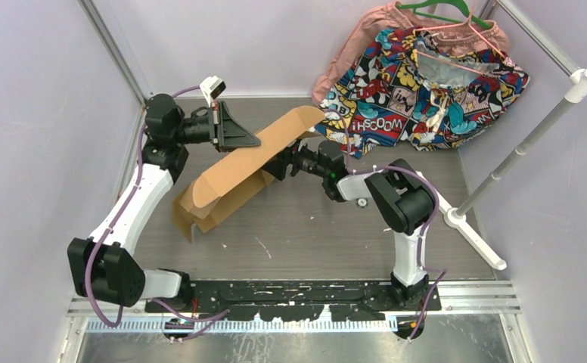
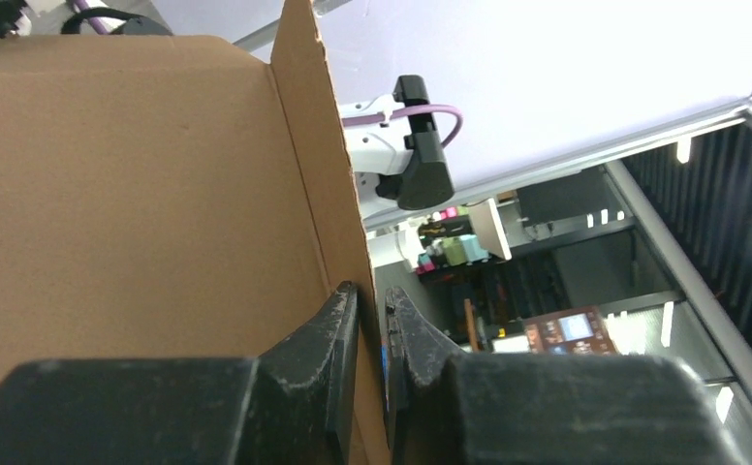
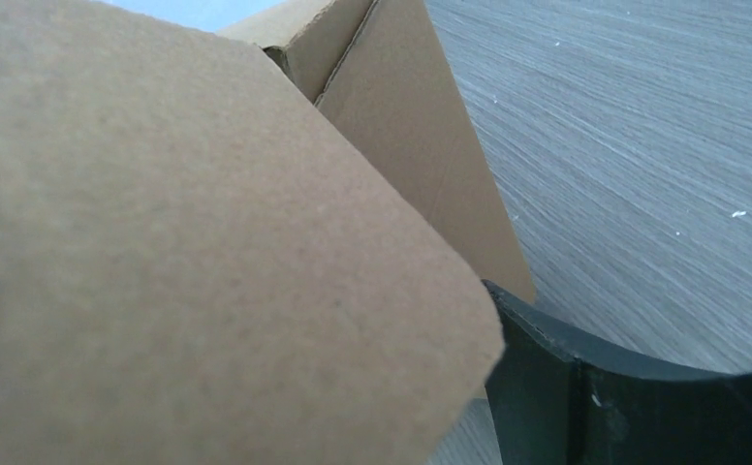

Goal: Fold the paper box
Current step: Fold the paper box at the center of the board.

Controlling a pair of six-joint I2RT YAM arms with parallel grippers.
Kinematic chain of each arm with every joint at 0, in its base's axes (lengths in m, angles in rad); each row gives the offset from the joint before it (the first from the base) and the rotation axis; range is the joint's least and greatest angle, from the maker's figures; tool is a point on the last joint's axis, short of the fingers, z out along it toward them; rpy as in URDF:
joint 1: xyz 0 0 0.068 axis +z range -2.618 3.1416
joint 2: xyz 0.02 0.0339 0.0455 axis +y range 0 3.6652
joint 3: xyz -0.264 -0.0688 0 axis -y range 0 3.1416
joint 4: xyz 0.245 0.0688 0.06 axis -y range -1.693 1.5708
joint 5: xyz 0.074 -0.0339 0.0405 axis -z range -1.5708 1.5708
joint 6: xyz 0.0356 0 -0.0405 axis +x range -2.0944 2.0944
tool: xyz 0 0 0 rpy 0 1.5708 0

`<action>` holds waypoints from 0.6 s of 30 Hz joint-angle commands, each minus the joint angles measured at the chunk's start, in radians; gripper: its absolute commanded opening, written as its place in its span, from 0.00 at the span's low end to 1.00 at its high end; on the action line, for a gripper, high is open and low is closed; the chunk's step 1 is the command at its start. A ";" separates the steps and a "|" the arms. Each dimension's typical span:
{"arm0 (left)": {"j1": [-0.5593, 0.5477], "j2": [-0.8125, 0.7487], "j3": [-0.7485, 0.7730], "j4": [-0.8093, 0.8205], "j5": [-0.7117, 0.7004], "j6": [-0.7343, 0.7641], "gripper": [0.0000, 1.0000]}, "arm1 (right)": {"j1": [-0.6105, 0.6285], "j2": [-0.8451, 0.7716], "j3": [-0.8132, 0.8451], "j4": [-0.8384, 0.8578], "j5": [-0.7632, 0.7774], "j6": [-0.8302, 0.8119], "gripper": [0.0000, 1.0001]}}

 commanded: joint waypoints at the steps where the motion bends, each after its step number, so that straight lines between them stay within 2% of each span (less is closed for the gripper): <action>1: 0.026 0.020 -0.025 0.309 0.060 -0.196 0.16 | 0.009 0.018 0.086 0.015 -0.028 -0.015 0.84; 3: 0.037 0.045 -0.050 0.503 0.061 -0.324 0.16 | 0.009 0.033 0.117 -0.002 -0.025 -0.022 0.81; 8: 0.042 0.157 -0.081 1.006 0.032 -0.732 0.16 | 0.021 0.063 0.188 -0.062 -0.003 -0.039 0.61; 11: 0.043 0.219 -0.065 1.224 0.009 -0.907 0.16 | 0.035 0.082 0.231 -0.102 0.014 -0.061 0.58; 14: 0.044 0.226 -0.063 1.234 0.008 -0.914 0.16 | 0.042 0.108 0.268 -0.121 0.029 -0.066 0.56; 18: 0.044 0.230 -0.068 1.234 0.003 -0.918 0.16 | 0.046 0.124 0.307 -0.155 0.047 -0.070 0.48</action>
